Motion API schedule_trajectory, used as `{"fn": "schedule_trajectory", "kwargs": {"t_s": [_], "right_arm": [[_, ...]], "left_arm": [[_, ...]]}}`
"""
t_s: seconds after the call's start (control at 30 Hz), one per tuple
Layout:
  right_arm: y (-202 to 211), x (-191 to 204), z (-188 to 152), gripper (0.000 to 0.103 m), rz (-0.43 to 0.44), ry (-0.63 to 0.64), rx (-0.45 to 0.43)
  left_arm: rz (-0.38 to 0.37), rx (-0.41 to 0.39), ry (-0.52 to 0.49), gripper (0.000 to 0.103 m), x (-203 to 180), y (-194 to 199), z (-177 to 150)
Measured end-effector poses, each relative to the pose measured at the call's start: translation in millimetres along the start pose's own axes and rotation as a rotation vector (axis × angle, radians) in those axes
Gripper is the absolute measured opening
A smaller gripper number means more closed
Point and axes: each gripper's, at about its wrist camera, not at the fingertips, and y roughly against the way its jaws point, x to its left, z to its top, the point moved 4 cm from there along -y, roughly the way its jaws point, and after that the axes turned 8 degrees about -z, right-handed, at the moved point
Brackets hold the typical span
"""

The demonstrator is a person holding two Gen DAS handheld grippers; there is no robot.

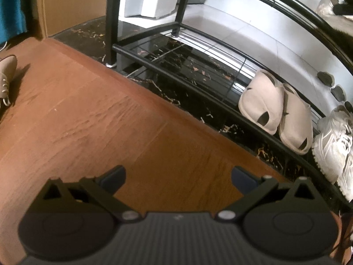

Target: Organize scattered shoes

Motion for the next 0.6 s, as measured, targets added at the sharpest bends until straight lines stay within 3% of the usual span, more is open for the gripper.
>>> {"fn": "schedule_trajectory", "kwargs": {"t_s": [0.07, 0.3, 0.6], "right_arm": [[-4.1, 3.3, -1.2, 0.062, -0.009, 0.002, 0.007], [-8.5, 1.1, -3.9, 0.04, -0.08, -0.018, -0.093], [-44.2, -11.7, 0.1, 0.035, -0.194, -0.096, -0.09]], "left_arm": [[0.001, -0.001, 0.007, 0.102, 1.2, 0.1, 0.2], [0.0, -0.001, -0.002, 0.102, 0.5, -0.3, -1.0], [0.011, 0.01, -0.005, 0.102, 1.6, -4.7, -0.9]]}}
